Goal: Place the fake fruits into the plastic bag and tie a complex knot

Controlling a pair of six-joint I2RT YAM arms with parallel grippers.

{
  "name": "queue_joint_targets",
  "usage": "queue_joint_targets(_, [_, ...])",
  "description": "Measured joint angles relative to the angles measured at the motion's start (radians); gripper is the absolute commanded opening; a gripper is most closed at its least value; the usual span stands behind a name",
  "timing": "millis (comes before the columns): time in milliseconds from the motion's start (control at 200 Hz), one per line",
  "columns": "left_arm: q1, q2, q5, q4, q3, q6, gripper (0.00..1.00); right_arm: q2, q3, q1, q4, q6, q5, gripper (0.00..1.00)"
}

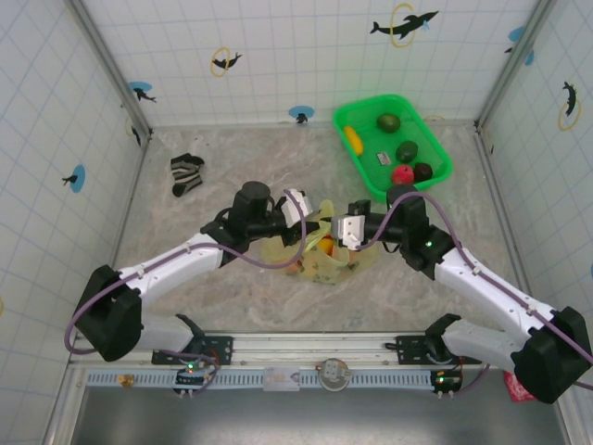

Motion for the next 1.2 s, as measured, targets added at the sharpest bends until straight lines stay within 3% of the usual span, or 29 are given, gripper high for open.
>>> queue_joint_targets(335, [-0.001, -0.022, 0.021, 0.055, -0.009, 0.026, 0.28, 0.007, 0.000, 0.000, 0.000, 0.012, -0.009, 0.00])
queue_joint_targets(555, [-0.002, -0.030, 0.069, 0.070, -0.033, 0.037, 0.28, 0.015, 0.000, 0.000, 0.001, 0.024, -0.014, 0.00])
queue_joint_targets(656, [-0.002, -0.031, 0.087, 0.076, -0.035, 0.046, 0.22, 0.020, 0.000, 0.000, 0.004, 0.030, -0.016, 0.00])
queue_joint_targets(836, [-0.007, -0.031, 0.105, 0.074, -0.036, 0.050, 0.00, 0.025, 0.001, -0.005, 0.017, 0.041, -0.019, 0.00])
queue_joint_targets(986, [-0.007, -0.032, 0.105, 0.075, -0.040, 0.059, 0.00, 0.027, 0.001, -0.005, 0.015, 0.047, -0.019, 0.00])
queue_joint_targets(1121, [-0.008, -0.038, 0.098, 0.081, -0.052, 0.060, 0.00, 0.027, 0.001, -0.005, 0.006, 0.053, -0.020, 0.09])
queue_joint_targets(1196, [-0.009, -0.046, 0.090, 0.094, -0.068, 0.058, 0.00, 0.026, 0.001, -0.005, 0.003, 0.058, -0.016, 0.19])
